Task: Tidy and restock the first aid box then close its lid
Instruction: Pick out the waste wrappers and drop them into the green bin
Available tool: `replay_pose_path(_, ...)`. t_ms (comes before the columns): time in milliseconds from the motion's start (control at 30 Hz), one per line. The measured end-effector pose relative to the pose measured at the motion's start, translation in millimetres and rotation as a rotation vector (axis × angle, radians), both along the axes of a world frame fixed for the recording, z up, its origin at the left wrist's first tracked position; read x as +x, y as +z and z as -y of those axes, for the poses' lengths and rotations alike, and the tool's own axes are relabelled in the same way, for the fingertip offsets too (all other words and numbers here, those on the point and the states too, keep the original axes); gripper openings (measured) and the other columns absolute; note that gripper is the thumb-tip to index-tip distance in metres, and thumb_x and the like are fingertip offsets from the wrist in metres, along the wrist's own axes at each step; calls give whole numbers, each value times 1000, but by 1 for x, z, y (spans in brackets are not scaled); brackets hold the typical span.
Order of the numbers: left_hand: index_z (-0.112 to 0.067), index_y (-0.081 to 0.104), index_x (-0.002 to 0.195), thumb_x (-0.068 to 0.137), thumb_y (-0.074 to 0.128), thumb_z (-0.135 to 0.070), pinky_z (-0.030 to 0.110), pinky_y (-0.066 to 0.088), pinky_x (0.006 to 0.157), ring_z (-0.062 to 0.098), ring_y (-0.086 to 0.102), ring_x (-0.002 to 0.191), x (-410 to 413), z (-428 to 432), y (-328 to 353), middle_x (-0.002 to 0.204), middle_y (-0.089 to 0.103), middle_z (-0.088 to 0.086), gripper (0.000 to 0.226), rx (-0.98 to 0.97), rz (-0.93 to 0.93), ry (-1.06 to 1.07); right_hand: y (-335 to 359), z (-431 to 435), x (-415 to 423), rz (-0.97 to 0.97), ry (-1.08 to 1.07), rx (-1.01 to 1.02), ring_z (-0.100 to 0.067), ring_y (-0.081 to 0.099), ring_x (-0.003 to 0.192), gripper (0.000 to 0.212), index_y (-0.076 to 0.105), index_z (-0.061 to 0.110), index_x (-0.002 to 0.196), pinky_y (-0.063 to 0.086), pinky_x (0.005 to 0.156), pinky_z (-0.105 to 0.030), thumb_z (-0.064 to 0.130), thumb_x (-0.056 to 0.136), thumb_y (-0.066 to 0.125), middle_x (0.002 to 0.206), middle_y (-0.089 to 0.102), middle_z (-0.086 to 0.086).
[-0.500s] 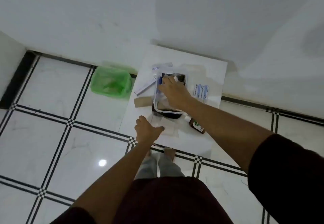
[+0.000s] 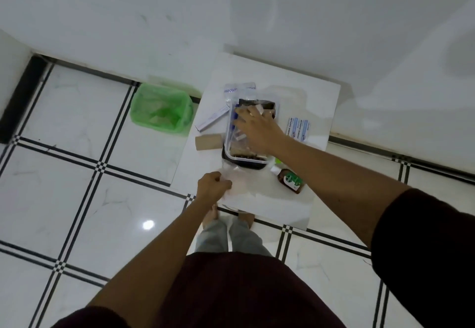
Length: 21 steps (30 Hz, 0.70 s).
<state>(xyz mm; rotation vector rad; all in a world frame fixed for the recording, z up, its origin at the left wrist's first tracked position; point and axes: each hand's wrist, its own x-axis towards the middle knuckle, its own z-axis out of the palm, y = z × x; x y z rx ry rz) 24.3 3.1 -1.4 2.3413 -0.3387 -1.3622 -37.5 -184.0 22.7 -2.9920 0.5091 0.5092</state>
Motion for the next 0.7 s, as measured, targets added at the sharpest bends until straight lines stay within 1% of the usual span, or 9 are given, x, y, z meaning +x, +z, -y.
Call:
replay_pose_path(67, -7, 58, 73, 71, 64, -11, 40, 57, 76, 27, 55, 76, 14, -7, 13, 80, 56, 11, 8, -66, -146, 144, 1, -1, 4, -27, 32, -49, -32, 34, 131, 52, 47, 17, 130, 43, 93, -54, 40, 85, 59, 149, 30, -12)
replay_pose_path(100, -5, 57, 76, 74, 62, -7, 41, 59, 72, 27, 55, 77, 21, -10, 21, 82, 54, 13, 5, -92, -240, 201, 1, 0, 4, -39, 33, -66, -32, 36, 129, 47, 51, 18, 125, 42, 93, -54, 41, 85, 58, 148, 32, -12)
replay_pose_path(200, -3, 56, 89, 79, 56, 0, 30, 58, 59, 26, 56, 82, 41, -23, 41, 88, 52, 13, 10, -126, -375, 253, 3, 0, 2, -90, 144, -159, -27, 45, 119, 32, 65, 26, 108, 46, 86, -51, 41, 81, 62, 139, 44, -7)
replay_pose_path(300, -7, 56, 86, 80, 58, 4, 27, 57, 58, 23, 59, 75, 59, -31, 51, 83, 55, 10, 12, -211, -371, 344, 7, 1, 0, -103, 171, -212, -17, 56, 96, 23, 70, 32, 87, 48, 73, -41, 50, 76, 63, 109, 63, 6)
replay_pose_path(367, -10, 57, 80, 80, 59, 4, 27, 56, 59, 21, 61, 70, 69, -34, 53, 83, 59, 9, 14, -286, -365, 417, 19, 5, 2, -15, 112, -229, -17, 56, 93, 20, 68, 28, 85, 44, 79, -43, 45, 75, 64, 91, 65, 8)
replay_pose_path(433, -12, 56, 75, 81, 61, 2, 26, 56, 61, 20, 62, 66, 76, -33, 58, 85, 61, 11, 17, -388, -373, 508, 40, 12, 8, 67, -10, -123, -21, 54, 99, 13, 63, 22, 89, 32, 92, -50, 25, 76, 60, 87, 63, 3)
replay_pose_path(500, -11, 55, 78, 81, 63, 1, 24, 56, 61, 22, 63, 69, 83, -31, 62, 89, 63, 12, 15, -469, -351, 651, 62, 22, 18, 181, -200, -16, -24, 56, 95, 12, 57, 19, 88, 26, 95, -50, 15, 78, 53, 81, 63, -1)
replay_pose_path(600, 0, 56, 94, 82, 61, 6, 24, 58, 57, 27, 66, 76, 99, -23, 64, 93, 63, 16, 14, -503, -299, 948, 91, 34, 38, 386, -587, 301, -26, 59, 83, 3, 56, 18, 84, 37, 84, -39, 20, 82, 57, 83, 66, -2)
replay_pose_path(700, 10, 54, 104, 81, 57, 11, 28, 59, 54, 30, 67, 70, 128, -14, 68, 94, 60, 23, 23, -506, -312, 1153, 97, 33, 78, 565, -947, 709, -18, 52, 89, 28, 59, 12, 97, 44, 78, -30, 25, 77, 73, 100, 58, -1)
